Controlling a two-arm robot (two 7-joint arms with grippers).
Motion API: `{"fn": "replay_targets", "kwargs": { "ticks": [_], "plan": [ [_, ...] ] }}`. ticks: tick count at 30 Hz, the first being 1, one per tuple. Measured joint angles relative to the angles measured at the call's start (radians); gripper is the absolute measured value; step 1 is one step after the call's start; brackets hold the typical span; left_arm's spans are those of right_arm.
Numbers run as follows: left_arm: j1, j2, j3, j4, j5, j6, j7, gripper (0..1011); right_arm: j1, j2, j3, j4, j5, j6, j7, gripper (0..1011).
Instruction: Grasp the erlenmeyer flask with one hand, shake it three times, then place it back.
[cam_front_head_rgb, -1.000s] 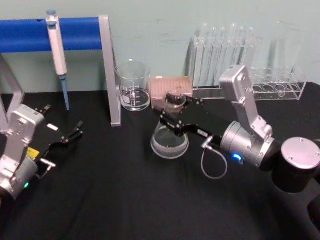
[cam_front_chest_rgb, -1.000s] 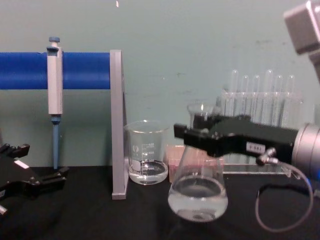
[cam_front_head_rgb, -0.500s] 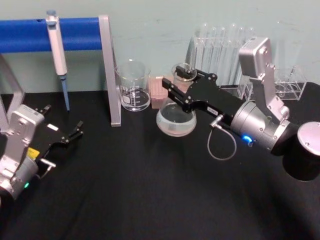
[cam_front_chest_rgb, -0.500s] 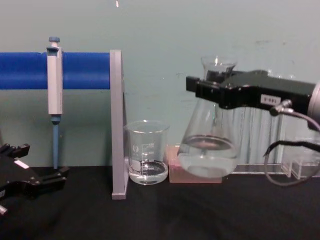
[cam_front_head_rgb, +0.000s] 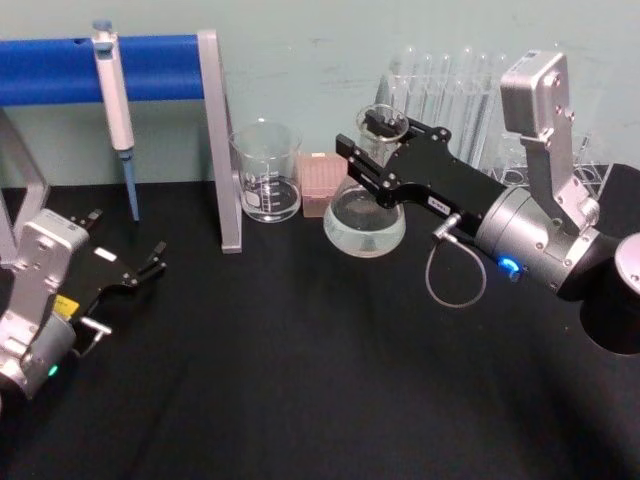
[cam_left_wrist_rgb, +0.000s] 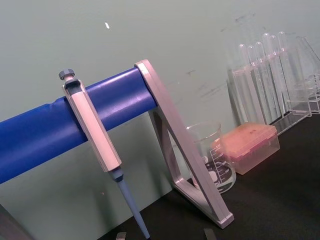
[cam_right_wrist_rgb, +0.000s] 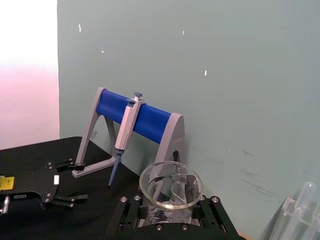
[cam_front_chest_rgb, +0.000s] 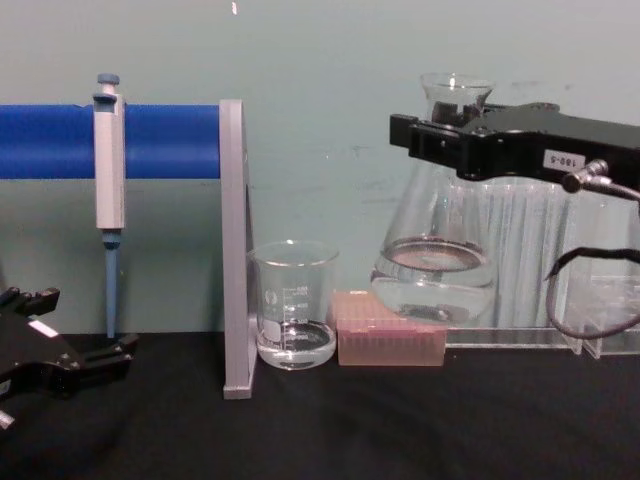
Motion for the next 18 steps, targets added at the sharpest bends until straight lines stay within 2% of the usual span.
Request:
{"fn": "replay_targets", "kwargs": {
  "ticks": [18],
  "plan": [
    [0.0,0.0,0.0,0.0,0.0,0.0,0.0,1001,-0.002,0.003,0.0,-0.003,0.006,0.008,-0.003,453]
  ]
}}
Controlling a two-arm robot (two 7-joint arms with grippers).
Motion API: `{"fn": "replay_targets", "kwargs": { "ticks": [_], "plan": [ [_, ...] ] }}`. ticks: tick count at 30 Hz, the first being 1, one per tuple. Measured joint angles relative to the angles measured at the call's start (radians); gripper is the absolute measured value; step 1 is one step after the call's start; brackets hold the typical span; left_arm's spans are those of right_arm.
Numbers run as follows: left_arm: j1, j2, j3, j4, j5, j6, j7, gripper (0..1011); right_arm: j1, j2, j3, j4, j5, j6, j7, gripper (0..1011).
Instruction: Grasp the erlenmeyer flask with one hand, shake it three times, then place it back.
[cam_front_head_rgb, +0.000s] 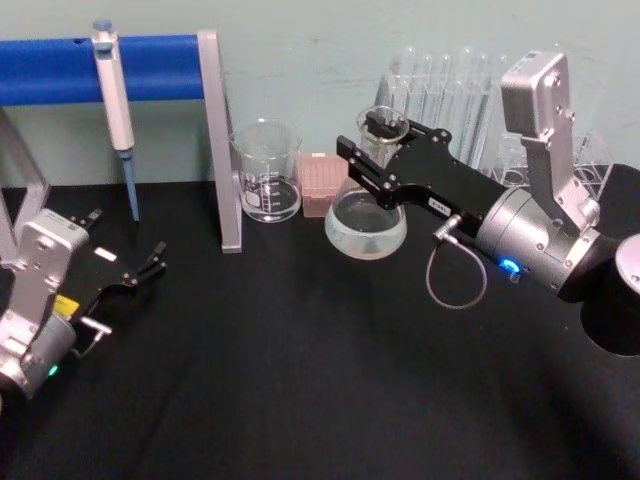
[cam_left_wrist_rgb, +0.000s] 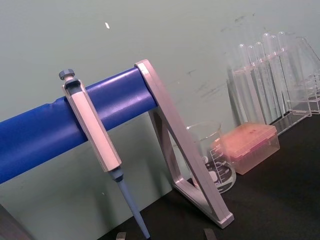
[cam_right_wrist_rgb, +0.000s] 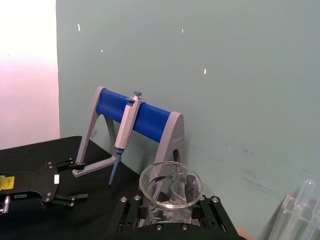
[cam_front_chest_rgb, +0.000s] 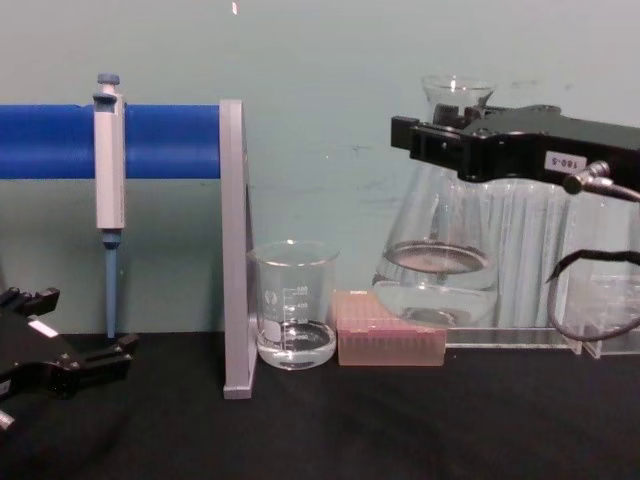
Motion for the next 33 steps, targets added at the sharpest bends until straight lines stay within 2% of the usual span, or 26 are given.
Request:
{"fn": "replay_targets", "kwargs": {
  "ticks": [33],
  "plan": [
    [0.0,0.0,0.0,0.0,0.0,0.0,0.0,1001,0.003,-0.003,-0.021,0.015,0.009,0.022,0.009,453]
  ]
}}
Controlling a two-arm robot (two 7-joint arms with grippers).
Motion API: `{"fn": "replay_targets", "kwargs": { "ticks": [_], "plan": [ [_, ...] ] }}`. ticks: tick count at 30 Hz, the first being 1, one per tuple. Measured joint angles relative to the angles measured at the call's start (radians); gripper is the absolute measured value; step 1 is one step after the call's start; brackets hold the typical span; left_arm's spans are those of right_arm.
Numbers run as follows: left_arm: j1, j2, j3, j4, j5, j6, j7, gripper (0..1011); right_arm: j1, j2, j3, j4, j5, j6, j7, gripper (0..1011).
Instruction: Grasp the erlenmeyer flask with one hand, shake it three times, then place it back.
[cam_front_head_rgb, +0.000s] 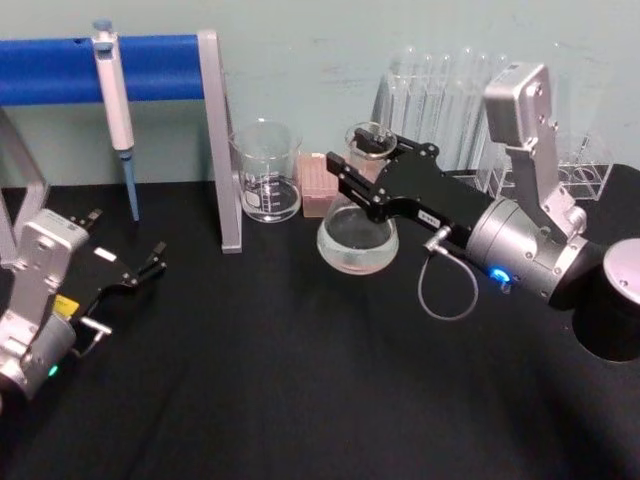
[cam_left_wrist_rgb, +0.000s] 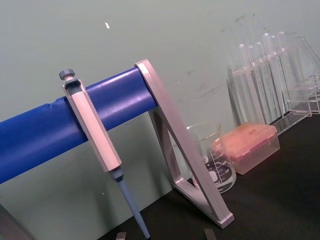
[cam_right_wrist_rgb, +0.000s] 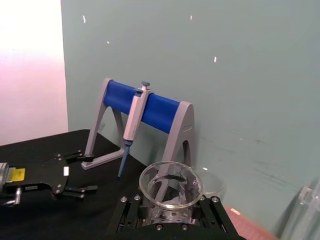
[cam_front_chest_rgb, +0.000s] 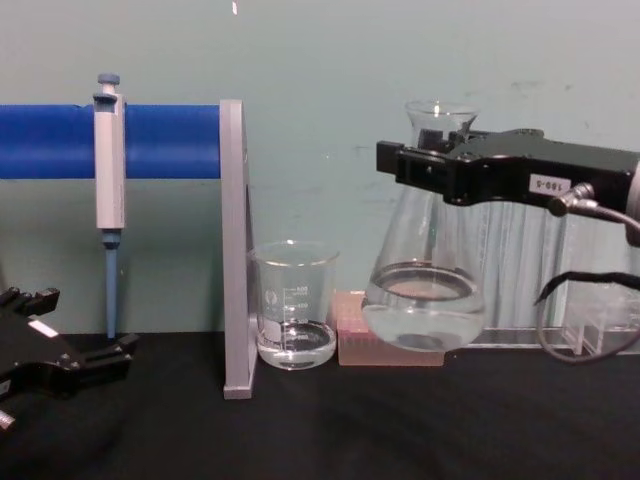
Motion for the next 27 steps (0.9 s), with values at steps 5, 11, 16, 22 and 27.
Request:
{"fn": "replay_targets", "kwargs": {
  "ticks": [5,11,16,22,27],
  "plan": [
    [0.0,0.0,0.0,0.0,0.0,0.0,0.0,1001,-0.003,0.002,-0.006,-0.003,0.004,0.001,0.006,453],
    [0.0,0.0,0.0,0.0,0.0,0.0,0.0,1001,-0.007,0.007,-0.015,-0.012,0.01,0.003,0.016,453],
    [0.0,0.0,0.0,0.0,0.0,0.0,0.0,1001,-0.012,0.014,-0.031,-0.024,0.017,0.006,0.032,453],
    [0.0,0.0,0.0,0.0,0.0,0.0,0.0,1001,-0.016,0.022,-0.052,-0.037,0.029,0.008,0.055,453],
    [0.0,0.0,0.0,0.0,0.0,0.0,0.0,1001,-0.019,0.031,-0.072,-0.047,0.038,0.008,0.074,453]
  ]
}}
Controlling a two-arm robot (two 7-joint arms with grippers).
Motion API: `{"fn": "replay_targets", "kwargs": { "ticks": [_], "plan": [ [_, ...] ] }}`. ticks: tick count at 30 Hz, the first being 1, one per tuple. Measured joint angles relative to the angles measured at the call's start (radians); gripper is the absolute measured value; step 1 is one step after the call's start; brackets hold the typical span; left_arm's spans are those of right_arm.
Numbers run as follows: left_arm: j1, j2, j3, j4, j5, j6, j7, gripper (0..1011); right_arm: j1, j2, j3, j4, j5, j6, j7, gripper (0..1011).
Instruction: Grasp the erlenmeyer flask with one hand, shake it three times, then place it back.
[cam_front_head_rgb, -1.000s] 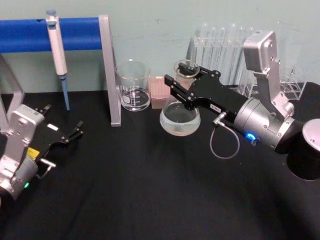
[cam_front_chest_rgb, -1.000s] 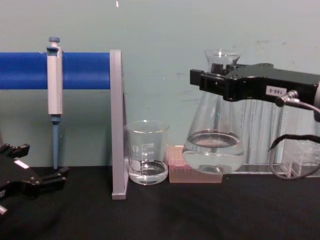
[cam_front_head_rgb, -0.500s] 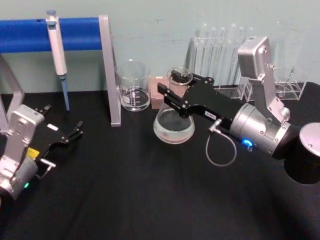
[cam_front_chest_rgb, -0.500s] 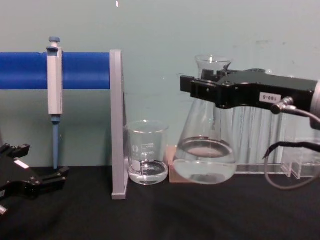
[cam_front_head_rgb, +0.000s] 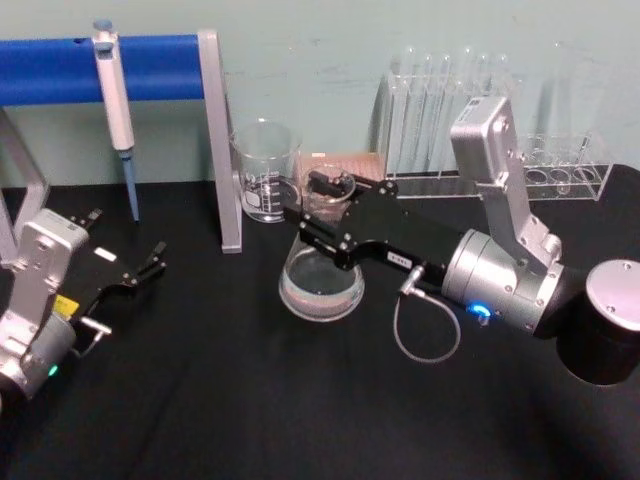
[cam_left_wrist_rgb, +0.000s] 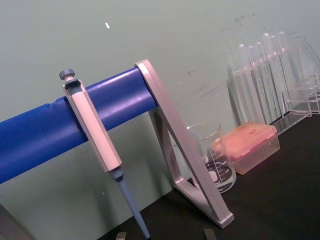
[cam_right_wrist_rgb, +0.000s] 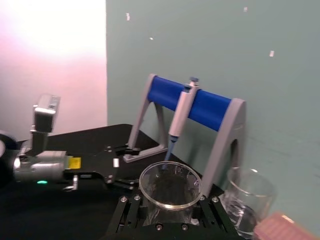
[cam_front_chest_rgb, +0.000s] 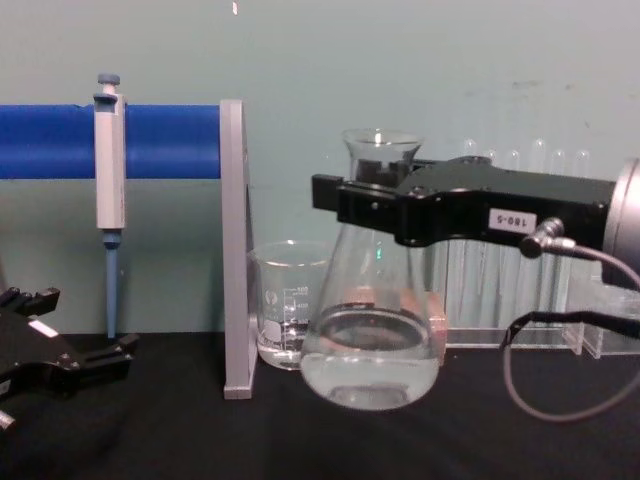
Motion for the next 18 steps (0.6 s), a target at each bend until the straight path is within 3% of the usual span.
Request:
{"fn": "replay_targets", "kwargs": {
  "ticks": [18],
  "plan": [
    [0.0,0.0,0.0,0.0,0.0,0.0,0.0,1001,-0.007,0.039,-0.063,-0.045,0.041,-0.011,0.062,453]
  ]
}}
